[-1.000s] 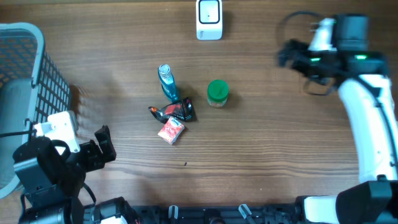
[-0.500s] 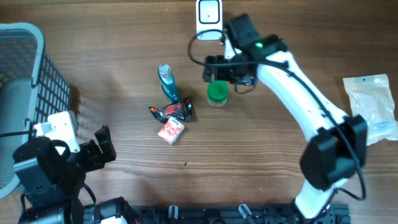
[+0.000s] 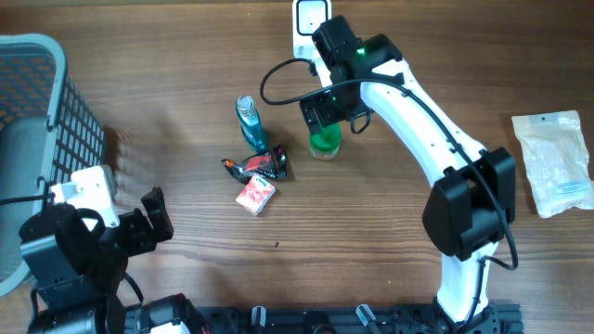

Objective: Scan the item barcode
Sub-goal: 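Reach the right gripper down to the green-lidded jar and grasp it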

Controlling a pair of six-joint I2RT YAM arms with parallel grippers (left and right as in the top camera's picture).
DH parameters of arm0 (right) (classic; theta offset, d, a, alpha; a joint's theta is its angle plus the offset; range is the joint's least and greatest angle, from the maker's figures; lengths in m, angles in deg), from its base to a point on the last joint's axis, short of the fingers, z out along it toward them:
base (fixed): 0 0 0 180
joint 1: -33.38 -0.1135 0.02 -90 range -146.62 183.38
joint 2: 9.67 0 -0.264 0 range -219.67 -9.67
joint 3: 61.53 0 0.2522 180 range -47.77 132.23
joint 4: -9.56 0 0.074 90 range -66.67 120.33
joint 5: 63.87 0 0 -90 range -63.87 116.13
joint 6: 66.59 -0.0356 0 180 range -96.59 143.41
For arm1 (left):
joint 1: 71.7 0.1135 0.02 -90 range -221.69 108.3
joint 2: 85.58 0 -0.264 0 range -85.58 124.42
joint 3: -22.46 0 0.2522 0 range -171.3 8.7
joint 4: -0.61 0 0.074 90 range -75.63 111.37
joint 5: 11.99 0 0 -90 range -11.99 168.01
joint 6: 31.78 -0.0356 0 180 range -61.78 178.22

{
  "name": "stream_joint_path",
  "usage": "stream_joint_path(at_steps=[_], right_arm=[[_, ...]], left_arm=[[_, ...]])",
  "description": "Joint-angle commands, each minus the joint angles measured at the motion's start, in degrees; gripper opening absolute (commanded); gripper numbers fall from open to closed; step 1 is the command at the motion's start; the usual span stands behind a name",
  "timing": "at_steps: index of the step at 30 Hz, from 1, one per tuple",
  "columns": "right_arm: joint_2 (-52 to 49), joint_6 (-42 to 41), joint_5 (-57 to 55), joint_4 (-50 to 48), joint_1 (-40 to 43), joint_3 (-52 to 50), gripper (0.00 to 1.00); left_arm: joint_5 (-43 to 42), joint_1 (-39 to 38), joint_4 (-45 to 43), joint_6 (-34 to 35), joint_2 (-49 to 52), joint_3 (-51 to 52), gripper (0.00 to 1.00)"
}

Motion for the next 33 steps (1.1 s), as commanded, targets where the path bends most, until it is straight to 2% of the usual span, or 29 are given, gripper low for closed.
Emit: stream_joint_path(at_steps=[1, 17, 20, 24, 28, 31, 33], right_arm=[[-3.52, 3.58, 2.54, 0.22, 0.11, 0.26, 1.00], [-8.31, 3.72, 4.70, -0.81, -1.38, -3.13, 0.99], [-8.50, 3.67, 4.48, -1.09, -1.77, -3.41, 0.92], [-8.57, 3.45, 4.28, -1.81, -1.75, -3.45, 0.72], [-8.57, 3.58, 4.28, -1.84, -1.75, -3.45, 0.59], [-8.55, 9.60, 3.48, -0.66, -1.75, -3.23, 0.53], [-8.39, 14.78, -1.62, 1.97, -1.75, -2.71, 0.50]], left_arm=[[-0.28, -0.24, -0.15, 0.55, -0.09, 0.02, 1.00], [-0.28, -0.24, -0.15, 0.55, -0.09, 0.02, 1.00], [-0.28, -0.24, -0.15, 0.57, -0.09, 0.02, 1.00], [-0.28, -0.26, -0.15, 0.55, -0.09, 0.02, 1.00], [-0.28, -0.24, -0.15, 0.55, -0.09, 0.02, 1.00], [-0.28, -0.24, -0.15, 0.55, -0.09, 0.02, 1.00], [-0.28, -0.26, -0.15, 0.55, -0.09, 0.04, 1.00]])
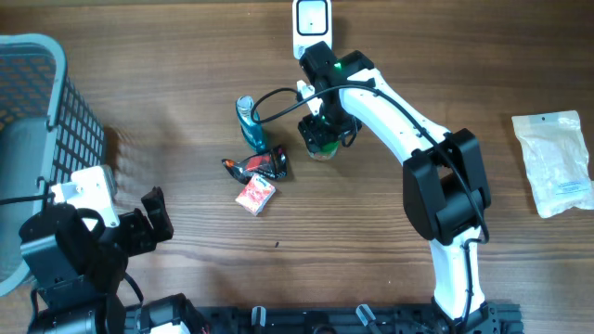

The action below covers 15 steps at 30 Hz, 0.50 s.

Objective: Scan the item barcode

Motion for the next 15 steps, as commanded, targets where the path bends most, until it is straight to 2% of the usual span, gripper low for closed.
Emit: stream_joint_path(at_steps=[1, 6, 9, 15], right_arm=[[-0.83, 8.39, -7.80, 3.06, -0.15, 0.39, 0.49], [3.13, 8.31, -9.11, 3.02, -0.20, 1.46, 0.50], [6.56, 6.95, -4.46, 3.43, -0.20, 1.46, 0.51], [8.94, -20.04, -4.50, 7.80, -0.20, 1.46, 0.54]], left_arm=[[-0.28, -0.26, -0.15, 0.55, -0.09, 0.02, 1.00], [-0.28, -0.24, -0.15, 0.55, -0.09, 0.02, 1.00], [-0.28, -0.24, -0.15, 0.55, -0.09, 0.02, 1.00], [-0.28, -0.24, -0.15, 0.55, -0.09, 0.04, 1.00]])
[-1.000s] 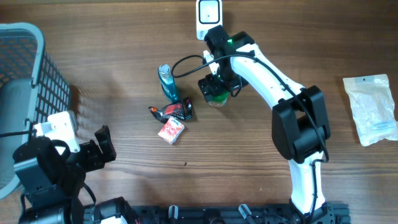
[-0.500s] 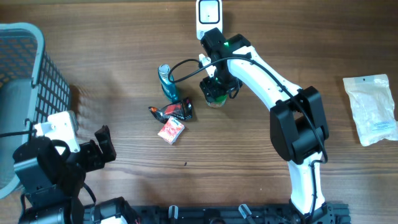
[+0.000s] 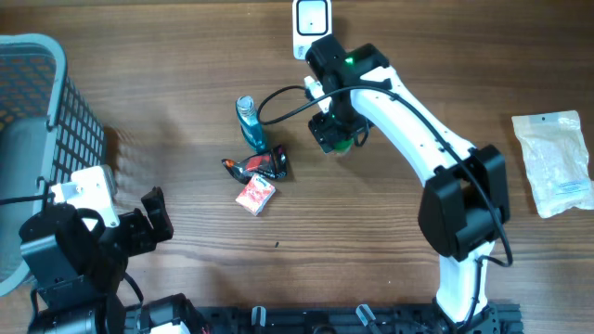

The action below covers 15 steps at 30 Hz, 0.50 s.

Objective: Scan the item barcode

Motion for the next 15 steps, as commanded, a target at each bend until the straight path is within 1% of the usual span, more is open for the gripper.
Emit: stream_joint_path(at_steps=[1, 2, 3, 6, 7, 8, 9, 10, 12, 14, 15], right_arm=[[1.66, -24.74, 0.96, 1.66, -0.13, 1.36, 0.54], [1.66, -31.15, 0.94, 1.68, -0.13, 1.36, 0.59], [1.66, -36.00, 0.66, 1.70, -0.13, 1.36, 0.61], [1.64, -54.69, -2.19, 1.33, -0.13, 1.29, 0.61], [1.53, -62.16, -3.37, 1.36, -0.13, 1.29, 0.61], [1.38, -67.49, -4.26, 1.14, -0.13, 1.18, 0.62], [1.09, -73.42, -5.66, 0.94, -0.13, 0.81, 0.68], [1.01, -80.70, -6.67, 0.92, -0.13, -0.31, 0.70], [0.57, -94.95, -6.64, 0.48, -0.13, -3.82, 0.70], [0.42, -107.14, -5.25, -2.01, -0.13, -8.37, 0.70], [0.42, -111.30, -4.07, -4.96, -0.13, -10.97, 0.70]], left_arm=[[-0.28, -0.24, -0.15, 0.55, -0.09, 0.02, 1.00], [-0.28, -0.24, -0.15, 0.55, -0.09, 0.02, 1.00], [-0.28, -0.24, -0.15, 0.55, -0.09, 0.02, 1.00], [-0.28, -0.24, -0.15, 0.55, -0.09, 0.04, 1.00], [-0.28, -0.24, -0.15, 0.55, -0.09, 0.04, 1.00], [-0.28, -0.26, -0.15, 0.55, -0.09, 0.04, 1.00], [-0.28, -0.24, -0.15, 0.55, -0.09, 0.02, 1.00], [-0.28, -0.26, -0.15, 0.55, -0.09, 0.02, 1.00], [-0.28, -0.35, -0.15, 0.55, -0.09, 0.02, 1.00], [-0.28, -1.73, -0.17, 0.55, -0.09, 0.02, 1.00], [-0.28, -2.62, -0.15, 0.57, -0.09, 0.02, 1.00]])
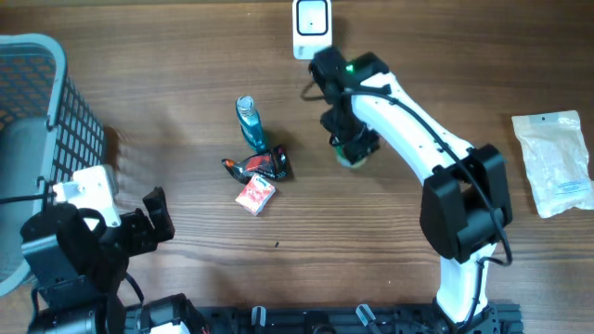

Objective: Scan the item barcode

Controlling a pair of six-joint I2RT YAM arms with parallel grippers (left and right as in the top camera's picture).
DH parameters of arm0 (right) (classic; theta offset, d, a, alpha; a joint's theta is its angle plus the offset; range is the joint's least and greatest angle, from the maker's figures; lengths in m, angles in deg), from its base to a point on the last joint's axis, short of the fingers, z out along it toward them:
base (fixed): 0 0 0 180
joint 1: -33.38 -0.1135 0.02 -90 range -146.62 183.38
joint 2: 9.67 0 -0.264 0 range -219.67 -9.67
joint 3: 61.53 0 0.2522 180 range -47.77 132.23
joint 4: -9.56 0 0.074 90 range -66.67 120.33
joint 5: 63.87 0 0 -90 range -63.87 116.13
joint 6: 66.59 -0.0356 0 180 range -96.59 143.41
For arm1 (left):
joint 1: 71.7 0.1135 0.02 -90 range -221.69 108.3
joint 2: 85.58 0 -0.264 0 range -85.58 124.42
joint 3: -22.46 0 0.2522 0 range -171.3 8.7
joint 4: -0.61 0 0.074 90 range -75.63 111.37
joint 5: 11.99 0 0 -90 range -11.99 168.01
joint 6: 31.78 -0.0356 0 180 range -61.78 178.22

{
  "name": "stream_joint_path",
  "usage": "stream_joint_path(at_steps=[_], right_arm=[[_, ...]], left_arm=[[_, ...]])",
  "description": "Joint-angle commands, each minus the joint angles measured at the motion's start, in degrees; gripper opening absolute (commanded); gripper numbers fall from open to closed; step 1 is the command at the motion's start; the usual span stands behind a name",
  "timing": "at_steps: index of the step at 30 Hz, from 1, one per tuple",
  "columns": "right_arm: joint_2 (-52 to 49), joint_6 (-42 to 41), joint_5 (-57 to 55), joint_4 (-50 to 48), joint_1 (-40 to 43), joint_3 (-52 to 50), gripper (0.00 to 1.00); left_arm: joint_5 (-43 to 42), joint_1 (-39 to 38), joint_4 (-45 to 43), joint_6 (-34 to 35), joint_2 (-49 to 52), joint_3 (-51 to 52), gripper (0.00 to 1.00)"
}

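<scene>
The white barcode scanner (310, 28) stands at the table's far edge. Just below and right of it, my right gripper (354, 147) points down over a small green container (350, 161), of which only a sliver shows under the fingers. The fingers look shut on it. Whether the container rests on the table or hangs above it cannot be told. Far from all this, my left gripper (156, 215) sits at the near left with its fingers apart and nothing between them.
A blue bottle (249, 122), a dark wrapper (259, 166) and a red-and-white packet (255, 195) lie left of the green container. A grey basket (48, 102) fills the far left. A white pouch (554, 163) lies at the right edge.
My right gripper and the green container have shifted right and a little nearer, farther from the blue bottle. The left arm has not moved.
The green container stood beside the dark wrapper with my right gripper just above it. Then the gripper was down over it. Then both were a little to the right, and now farther right, below the scanner.
</scene>
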Motion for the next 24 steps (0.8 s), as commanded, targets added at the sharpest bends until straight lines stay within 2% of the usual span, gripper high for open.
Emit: stream_joint_path(at_steps=[1, 3, 4, 6, 7, 10, 13, 16, 19, 22, 24], right_arm=[[-0.04, -23.67, 1.75, -7.43, -0.13, -7.58, 0.68], [-0.04, -27.96, 4.50, -14.53, -0.13, -12.70, 0.68], [-0.04, -28.22, 4.70, -18.25, -0.13, -14.75, 0.71], [-0.04, -28.22, 5.09, -24.15, -0.11, -16.61, 0.88], [-0.04, -28.20, 5.46, -26.18, -0.11, -16.61, 1.00], [0.09, -27.96, 10.05, -28.94, -0.13, -16.17, 1.00], [1.40, -23.28, 9.38, -29.00, -0.13, -15.45, 1.00], [6.45, -16.63, 4.22, -27.69, -0.13, -14.51, 1.00], [12.41, -14.36, -1.05, -23.67, -0.13, -14.40, 1.00], [19.21, -3.80, -1.57, -23.02, -0.13, -14.40, 1.00], [22.80, 11.08, -0.17, -22.71, -0.13, -14.40, 1.00]], left_arm=[[-0.28, -2.73, -0.09, 0.55, -0.09, 0.02, 1.00], [-0.28, -3.32, -0.09, 0.55, -0.09, 0.04, 1.00], [-0.28, -3.32, -0.09, 0.55, -0.09, 0.02, 1.00], [-0.28, -3.32, -0.09, 0.55, -0.09, 0.02, 1.00], [-0.28, -3.32, -0.09, 0.55, -0.09, 0.04, 1.00], [-0.28, -3.32, -0.09, 0.55, -0.09, 0.02, 1.00], [-0.28, -3.32, -0.09, 0.55, -0.09, 0.02, 1.00], [-0.28, -3.32, -0.09, 0.55, -0.09, 0.02, 1.00], [-0.28, -3.32, -0.09, 0.55, -0.09, 0.02, 1.00], [-0.28, -3.32, -0.09, 0.55, -0.09, 0.02, 1.00], [-0.28, -3.32, -0.09, 0.57, -0.09, 0.04, 1.00]])
